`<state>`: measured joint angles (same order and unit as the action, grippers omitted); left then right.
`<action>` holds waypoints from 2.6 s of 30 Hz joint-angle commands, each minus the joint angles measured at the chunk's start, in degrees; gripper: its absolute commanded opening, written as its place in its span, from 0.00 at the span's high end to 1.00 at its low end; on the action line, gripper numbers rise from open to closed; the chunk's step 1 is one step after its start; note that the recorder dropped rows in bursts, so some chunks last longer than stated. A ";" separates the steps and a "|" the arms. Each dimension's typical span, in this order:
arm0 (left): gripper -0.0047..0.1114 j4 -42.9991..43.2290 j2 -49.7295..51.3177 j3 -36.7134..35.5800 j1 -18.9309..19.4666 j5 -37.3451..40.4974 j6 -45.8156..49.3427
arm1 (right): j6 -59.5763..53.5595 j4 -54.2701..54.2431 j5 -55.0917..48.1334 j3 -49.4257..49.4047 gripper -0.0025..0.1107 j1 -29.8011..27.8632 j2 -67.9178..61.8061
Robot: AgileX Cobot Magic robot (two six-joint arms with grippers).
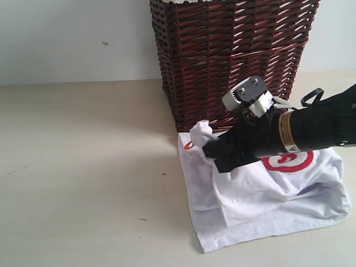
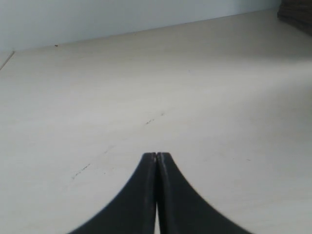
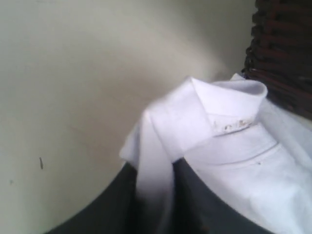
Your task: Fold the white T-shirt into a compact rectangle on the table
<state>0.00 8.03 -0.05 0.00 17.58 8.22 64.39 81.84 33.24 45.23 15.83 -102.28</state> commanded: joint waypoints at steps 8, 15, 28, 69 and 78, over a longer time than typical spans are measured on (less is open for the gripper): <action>0.96 -0.45 -0.27 0.05 0.07 -0.22 0.09 | -0.27 -6.15 -8.00 -0.21 0.44 0.50 5.32; 0.96 -0.45 -0.27 0.05 0.07 -0.22 0.09 | -2.31 7.97 -30.58 -1.37 0.60 0.38 7.89; 0.96 -0.45 -0.27 0.05 0.07 -0.22 0.09 | -2.81 8.09 -30.64 -5.11 0.98 -0.48 8.94; 0.96 -0.45 -0.27 0.05 0.07 -0.22 0.09 | -16.15 -16.86 -9.17 -12.24 0.98 -15.83 8.87; 0.96 -0.45 -0.27 0.05 0.07 -0.22 0.09 | -23.17 -52.08 -38.17 -17.31 0.80 -15.83 57.13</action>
<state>0.00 8.03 -0.05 0.00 17.58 8.22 39.97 35.01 6.38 31.56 0.23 -52.73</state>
